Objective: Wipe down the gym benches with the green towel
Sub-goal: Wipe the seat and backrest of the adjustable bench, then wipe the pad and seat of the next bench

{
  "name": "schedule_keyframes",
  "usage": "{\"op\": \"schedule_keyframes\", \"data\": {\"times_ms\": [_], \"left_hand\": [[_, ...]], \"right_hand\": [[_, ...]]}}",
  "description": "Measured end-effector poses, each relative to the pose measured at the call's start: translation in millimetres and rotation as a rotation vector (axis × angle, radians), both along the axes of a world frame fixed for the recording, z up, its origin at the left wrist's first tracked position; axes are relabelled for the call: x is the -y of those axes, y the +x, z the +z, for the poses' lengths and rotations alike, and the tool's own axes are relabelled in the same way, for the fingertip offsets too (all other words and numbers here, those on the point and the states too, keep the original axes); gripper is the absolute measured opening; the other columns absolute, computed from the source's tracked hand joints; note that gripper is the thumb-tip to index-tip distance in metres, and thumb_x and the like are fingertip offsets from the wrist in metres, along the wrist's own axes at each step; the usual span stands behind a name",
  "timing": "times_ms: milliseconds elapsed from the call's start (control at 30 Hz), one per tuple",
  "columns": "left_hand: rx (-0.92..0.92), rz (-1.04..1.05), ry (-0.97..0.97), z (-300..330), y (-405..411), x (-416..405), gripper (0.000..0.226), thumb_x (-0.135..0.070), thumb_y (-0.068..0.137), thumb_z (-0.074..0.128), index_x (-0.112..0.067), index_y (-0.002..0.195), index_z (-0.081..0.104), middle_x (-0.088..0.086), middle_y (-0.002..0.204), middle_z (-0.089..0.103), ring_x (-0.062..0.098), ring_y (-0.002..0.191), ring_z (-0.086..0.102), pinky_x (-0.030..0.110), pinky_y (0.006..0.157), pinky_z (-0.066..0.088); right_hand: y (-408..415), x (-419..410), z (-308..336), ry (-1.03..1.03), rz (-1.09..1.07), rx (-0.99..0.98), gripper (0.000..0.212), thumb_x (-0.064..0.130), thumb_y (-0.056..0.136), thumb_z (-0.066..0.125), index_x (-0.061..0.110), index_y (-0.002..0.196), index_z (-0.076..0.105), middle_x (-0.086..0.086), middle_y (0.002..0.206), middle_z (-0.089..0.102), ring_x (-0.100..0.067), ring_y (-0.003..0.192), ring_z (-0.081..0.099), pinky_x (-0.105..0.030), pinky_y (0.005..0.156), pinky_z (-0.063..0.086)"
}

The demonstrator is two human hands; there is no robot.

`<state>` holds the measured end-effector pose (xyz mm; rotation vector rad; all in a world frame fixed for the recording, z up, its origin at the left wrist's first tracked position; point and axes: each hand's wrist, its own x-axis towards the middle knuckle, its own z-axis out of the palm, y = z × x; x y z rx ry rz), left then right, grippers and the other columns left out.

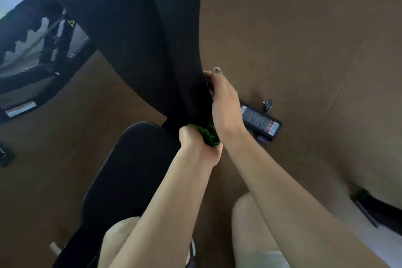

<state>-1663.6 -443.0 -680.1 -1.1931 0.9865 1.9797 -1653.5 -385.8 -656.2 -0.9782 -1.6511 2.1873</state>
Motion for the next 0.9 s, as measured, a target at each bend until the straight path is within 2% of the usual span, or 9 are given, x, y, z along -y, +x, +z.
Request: {"op": "schedule_keyframes", "data": {"times_ms": [67, 167, 300, 433, 533, 633, 700, 767, 900], "left_hand": [[0.004, -0.077, -0.024, 24, 11, 1, 0.042, -0.024, 0.106, 0.031, -0.015, 0.123, 0.068, 0.012, 0.126, 0.071, 0.031, 0.117, 0.067, 0.039, 0.104, 0.053], [-0.052, -0.185, -0.017, 63, 30, -10, 0.048, -0.03, 0.104, 0.032, -0.011, 0.124, 0.071, 0.014, 0.12, 0.075, 0.029, 0.104, 0.074, 0.036, 0.086, 0.061], [-0.118, -0.545, -0.009, 147, 65, -45, 0.058, -0.045, 0.103, 0.03, -0.011, 0.125, 0.072, 0.017, 0.12, 0.075, 0.034, 0.113, 0.07, 0.047, 0.1, 0.053], [-0.163, -0.758, -0.065, 226, 90, -89, 0.053, -0.046, 0.105, 0.035, -0.014, 0.124, 0.073, 0.013, 0.114, 0.077, 0.03, 0.108, 0.073, 0.044, 0.091, 0.058], [-0.157, -0.871, -0.076, 269, 103, -126, 0.05, -0.047, 0.104, 0.041, -0.015, 0.122, 0.073, 0.012, 0.11, 0.078, 0.029, 0.101, 0.075, 0.042, 0.08, 0.059], [-0.196, -0.951, -0.094, 302, 108, -156, 0.045, -0.046, 0.104, 0.042, -0.017, 0.107, 0.077, 0.009, 0.099, 0.08, 0.024, 0.087, 0.078, 0.039, 0.075, 0.059], [-0.266, -1.002, -0.134, 317, 102, -171, 0.041, -0.044, 0.104, 0.046, -0.017, 0.104, 0.078, 0.008, 0.099, 0.08, 0.023, 0.088, 0.078, 0.041, 0.082, 0.06], [-0.313, -1.023, -0.176, 323, 84, -182, 0.039, -0.045, 0.102, 0.05, -0.019, 0.114, 0.076, 0.007, 0.107, 0.079, 0.024, 0.099, 0.077, 0.043, 0.093, 0.059], [-0.326, -1.073, -0.104, 331, 32, -201, 0.035, -0.04, 0.099, 0.061, -0.022, 0.127, 0.071, 0.005, 0.117, 0.077, 0.025, 0.107, 0.075, 0.047, 0.101, 0.055]], "right_hand": [[16, -12, 15, -0.002, -0.048, 0.084, 0.048, 0.059, 0.092, 0.042, 0.019, 0.1, 0.068, -0.01, 0.109, 0.069, -0.029, 0.11, 0.064, -0.054, 0.106, 0.048], [49, -39, 45, -0.109, -0.08, 0.229, 0.03, 0.064, 0.086, 0.05, 0.04, 0.095, 0.065, 0.01, 0.107, 0.067, -0.016, 0.112, 0.065, -0.048, 0.103, 0.053], [104, -87, 100, -0.306, -0.045, 0.37, 0.026, 0.054, 0.095, 0.063, 0.034, 0.088, 0.078, 0.005, 0.103, 0.076, -0.018, 0.103, 0.072, -0.044, 0.105, 0.054], [160, -137, 159, -0.558, -0.092, 0.279, 0.05, 0.054, 0.089, 0.069, 0.022, 0.127, 0.074, -0.004, 0.125, 0.076, -0.024, 0.117, 0.072, -0.045, 0.104, 0.054], [188, -168, 203, -0.562, -0.092, 0.243, 0.038, 0.037, 0.099, 0.065, 0.014, 0.128, 0.072, -0.008, 0.126, 0.075, -0.027, 0.118, 0.071, -0.046, 0.103, 0.055], [197, -196, 237, -0.503, -0.127, 0.256, 0.03, 0.016, 0.098, 0.066, 0.001, 0.122, 0.071, -0.019, 0.12, 0.075, -0.035, 0.114, 0.072, -0.047, 0.096, 0.06], [194, -214, 253, -0.462, -0.143, 0.28, 0.033, 0.011, 0.092, 0.071, -0.002, 0.122, 0.07, -0.023, 0.118, 0.075, -0.04, 0.109, 0.073, -0.051, 0.092, 0.062], [180, -230, 267, -0.458, -0.143, 0.313, 0.034, 0.011, 0.089, 0.074, -0.001, 0.12, 0.072, -0.023, 0.115, 0.076, -0.04, 0.104, 0.075, -0.054, 0.089, 0.062], [134, -256, 289, -0.51, -0.079, 0.344, 0.036, 0.014, 0.089, 0.072, 0.001, 0.122, 0.072, -0.021, 0.115, 0.076, -0.039, 0.106, 0.075, -0.056, 0.095, 0.059]]}}
